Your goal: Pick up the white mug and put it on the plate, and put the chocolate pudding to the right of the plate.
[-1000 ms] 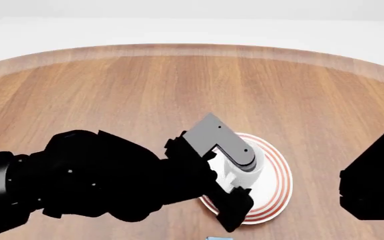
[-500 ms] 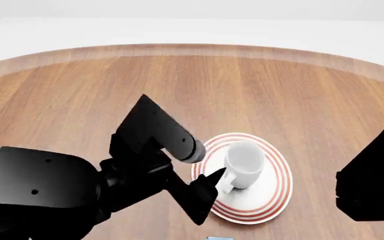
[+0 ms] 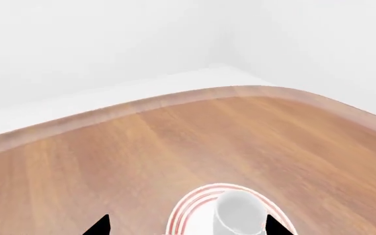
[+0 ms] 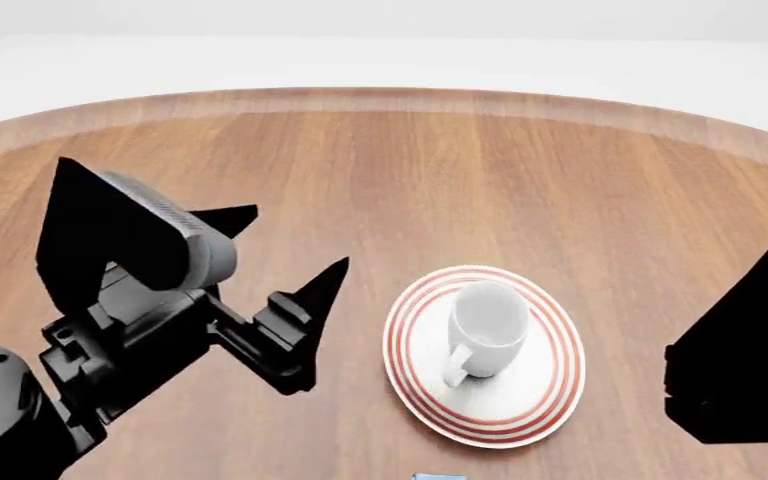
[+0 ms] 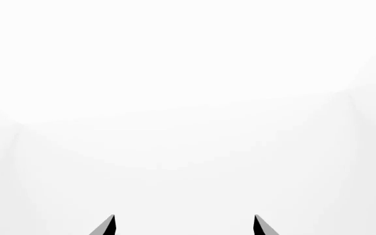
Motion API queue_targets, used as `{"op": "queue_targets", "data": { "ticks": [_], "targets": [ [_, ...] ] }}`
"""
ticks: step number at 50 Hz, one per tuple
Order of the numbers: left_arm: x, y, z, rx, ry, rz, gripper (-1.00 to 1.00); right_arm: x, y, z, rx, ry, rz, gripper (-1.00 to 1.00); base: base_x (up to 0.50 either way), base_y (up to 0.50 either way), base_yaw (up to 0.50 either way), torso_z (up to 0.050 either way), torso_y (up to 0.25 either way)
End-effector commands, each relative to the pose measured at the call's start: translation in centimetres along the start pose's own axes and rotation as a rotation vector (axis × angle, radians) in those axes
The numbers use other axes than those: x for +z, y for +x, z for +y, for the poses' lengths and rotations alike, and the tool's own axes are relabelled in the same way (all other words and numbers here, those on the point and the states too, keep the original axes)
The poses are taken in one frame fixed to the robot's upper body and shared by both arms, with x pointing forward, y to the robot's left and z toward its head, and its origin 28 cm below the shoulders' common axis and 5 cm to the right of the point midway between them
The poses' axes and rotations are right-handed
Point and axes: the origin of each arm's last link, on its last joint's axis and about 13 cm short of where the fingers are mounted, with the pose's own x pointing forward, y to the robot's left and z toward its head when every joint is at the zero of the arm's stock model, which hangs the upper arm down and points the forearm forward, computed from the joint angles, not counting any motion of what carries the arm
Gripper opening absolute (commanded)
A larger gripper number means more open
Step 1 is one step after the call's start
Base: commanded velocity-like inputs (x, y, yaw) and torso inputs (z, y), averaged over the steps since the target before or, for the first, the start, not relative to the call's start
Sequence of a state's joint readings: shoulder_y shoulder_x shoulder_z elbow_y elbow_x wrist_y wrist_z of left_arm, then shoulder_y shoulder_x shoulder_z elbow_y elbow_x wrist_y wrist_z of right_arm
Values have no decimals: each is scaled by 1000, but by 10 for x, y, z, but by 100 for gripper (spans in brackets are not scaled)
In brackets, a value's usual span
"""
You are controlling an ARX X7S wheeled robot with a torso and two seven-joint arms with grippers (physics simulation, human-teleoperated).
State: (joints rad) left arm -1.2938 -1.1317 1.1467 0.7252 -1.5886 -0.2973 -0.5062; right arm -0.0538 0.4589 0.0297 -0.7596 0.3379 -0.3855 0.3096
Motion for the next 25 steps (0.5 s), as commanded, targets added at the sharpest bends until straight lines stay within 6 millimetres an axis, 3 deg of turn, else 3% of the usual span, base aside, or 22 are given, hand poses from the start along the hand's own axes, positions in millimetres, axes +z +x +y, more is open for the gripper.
{"op": "queue_targets", "data": {
  "ticks": [1,19,25],
  "targets": [
    [3,-16,13,107,6,-127,100,-1,-1,0,12,-24,-14,100,0,0,0,0,0],
    [-1,-16,18,321,99,-219,100,0,0,3,30,-25,-3,100,0,0,0,0,0],
    [-1,-16,16,309,96,-225,100,0,1,4,34,-27,-4,100,0,0,0,0,0]
  ]
}}
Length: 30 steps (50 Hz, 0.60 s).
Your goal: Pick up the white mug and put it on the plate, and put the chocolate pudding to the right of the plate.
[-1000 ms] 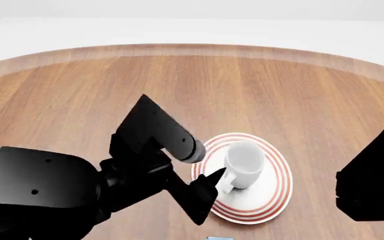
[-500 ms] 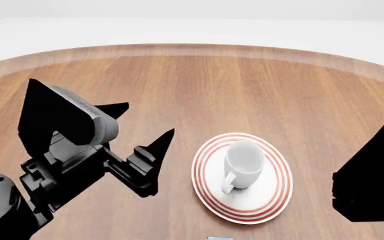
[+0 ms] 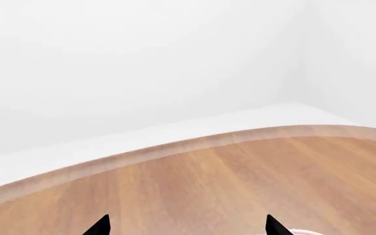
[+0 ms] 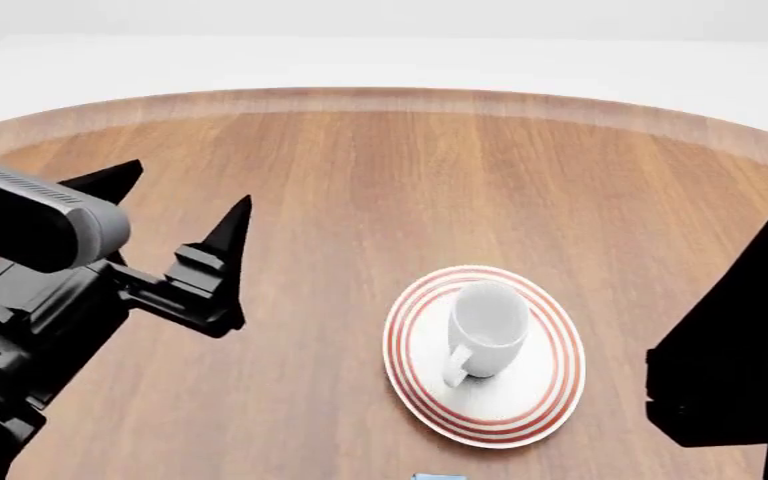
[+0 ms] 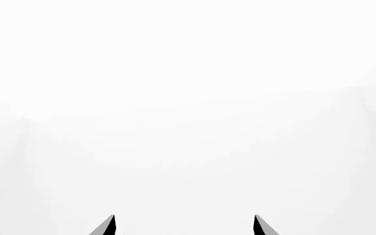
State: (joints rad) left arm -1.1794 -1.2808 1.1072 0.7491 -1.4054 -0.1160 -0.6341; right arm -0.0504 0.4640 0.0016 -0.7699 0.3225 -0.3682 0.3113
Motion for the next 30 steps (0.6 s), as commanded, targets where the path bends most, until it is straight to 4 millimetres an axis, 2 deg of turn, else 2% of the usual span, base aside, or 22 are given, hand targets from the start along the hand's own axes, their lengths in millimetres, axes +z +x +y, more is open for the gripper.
{"op": "queue_targets", "data": {
  "ticks": [1,9,15,17,25,30],
  "targets": [
    [2,3,-1,28,37,-72,100,1,2,-1,12,-31,-18,100,0,0,0,0,0],
    [3,3,-2,39,53,-83,100,6,3,13,80,-39,14,100,0,0,0,0,0],
    [3,3,-4,35,63,-88,100,13,-2,32,109,-107,124,100,0,0,0,0,0],
    [3,3,-4,36,63,-88,100,15,-4,35,94,-56,171,100,0,0,0,0,0],
    [4,2,-5,37,64,-90,100,17,-16,46,94,-69,370,100,0,0,0,0,0],
    [3,2,-5,37,64,-86,100,25,-14,53,89,-37,407,100,0,0,0,0,0]
  ]
}}
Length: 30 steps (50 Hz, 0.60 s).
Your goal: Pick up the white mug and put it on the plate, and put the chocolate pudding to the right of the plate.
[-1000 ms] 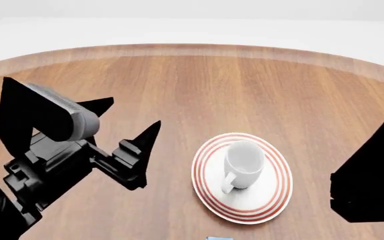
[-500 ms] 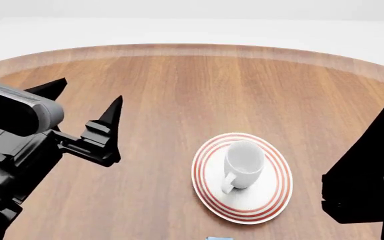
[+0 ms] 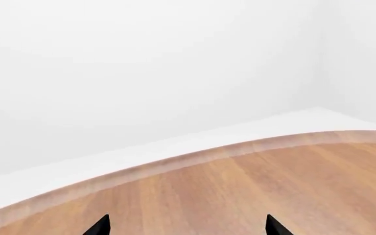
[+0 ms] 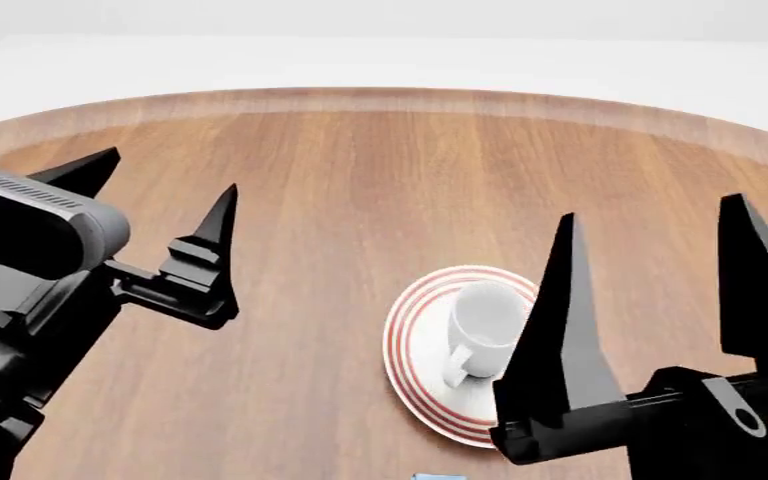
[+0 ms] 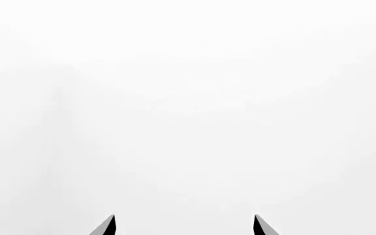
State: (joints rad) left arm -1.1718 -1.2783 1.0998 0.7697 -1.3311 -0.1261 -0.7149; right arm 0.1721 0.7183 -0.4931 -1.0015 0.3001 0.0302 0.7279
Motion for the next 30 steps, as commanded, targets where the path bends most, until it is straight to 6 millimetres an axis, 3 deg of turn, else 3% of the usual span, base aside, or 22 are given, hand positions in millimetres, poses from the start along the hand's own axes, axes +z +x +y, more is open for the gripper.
{"op": "queue_targets", "data": {
  "ticks": [1,3,4,12,24,30],
  "targets": [
    [4,3,-3,-30,1,-44,100,12,-10,6,-35,-58,151,100,0,0,0,0,0],
    [4,3,-3,-32,1,-44,100,15,-8,13,-42,-26,184,100,0,0,0,0,0],
    [4,3,-3,-33,1,-42,100,15,-18,14,-23,-13,309,100,0,0,0,0,0],
    [4,5,-4,-36,-2,-35,100,13,-18,19,-36,-24,454,100,0,0,0,0,0],
    [2,5,-3,-32,-9,-25,100,12,-12,23,-30,-41,494,100,0,0,0,0,0],
    [1,5,-4,-32,-16,-21,100,13,-7,29,13,-73,604,100,0,0,0,0,0]
  ]
}}
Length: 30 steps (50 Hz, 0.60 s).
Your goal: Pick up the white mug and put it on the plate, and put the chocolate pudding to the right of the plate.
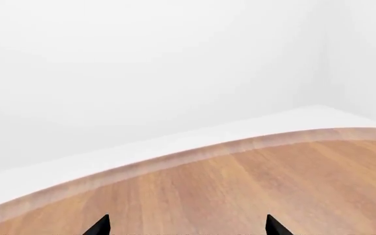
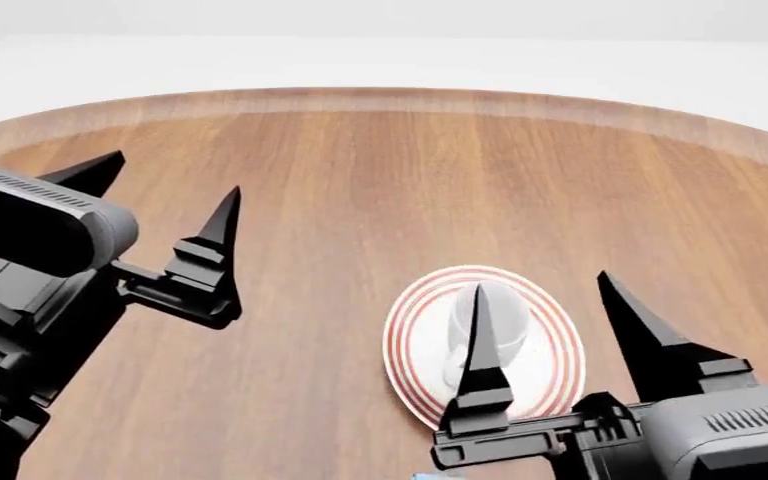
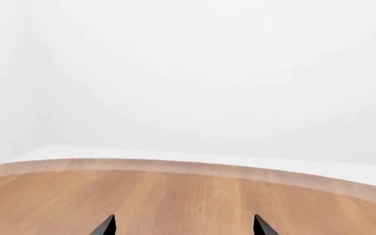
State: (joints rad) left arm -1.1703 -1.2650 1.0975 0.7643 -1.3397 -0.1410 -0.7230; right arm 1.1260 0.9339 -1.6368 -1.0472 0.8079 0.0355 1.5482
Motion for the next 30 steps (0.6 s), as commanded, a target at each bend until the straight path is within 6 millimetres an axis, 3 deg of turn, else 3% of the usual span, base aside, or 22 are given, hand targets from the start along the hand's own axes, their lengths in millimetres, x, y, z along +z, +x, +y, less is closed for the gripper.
{"op": "queue_targets", "data": {
  "ticks": [1,9,12,20,30],
  "targets": [
    [2,4,-2,-34,-12,-35,100,7,7,7,37,-45,94,100,0,0,0,0,0],
    [3,4,-3,-38,-15,-36,100,20,11,10,86,-32,154,100,0,0,0,0,0],
    [3,5,-3,-41,-19,-35,100,43,21,10,100,-46,195,100,0,0,0,0,0],
    [1,6,-3,-41,-25,-29,100,63,27,5,67,-57,200,100,0,0,0,0,0],
    [0,7,-3,-40,-36,-18,100,48,20,5,76,-75,322,100,0,0,0,0,0]
  ]
}}
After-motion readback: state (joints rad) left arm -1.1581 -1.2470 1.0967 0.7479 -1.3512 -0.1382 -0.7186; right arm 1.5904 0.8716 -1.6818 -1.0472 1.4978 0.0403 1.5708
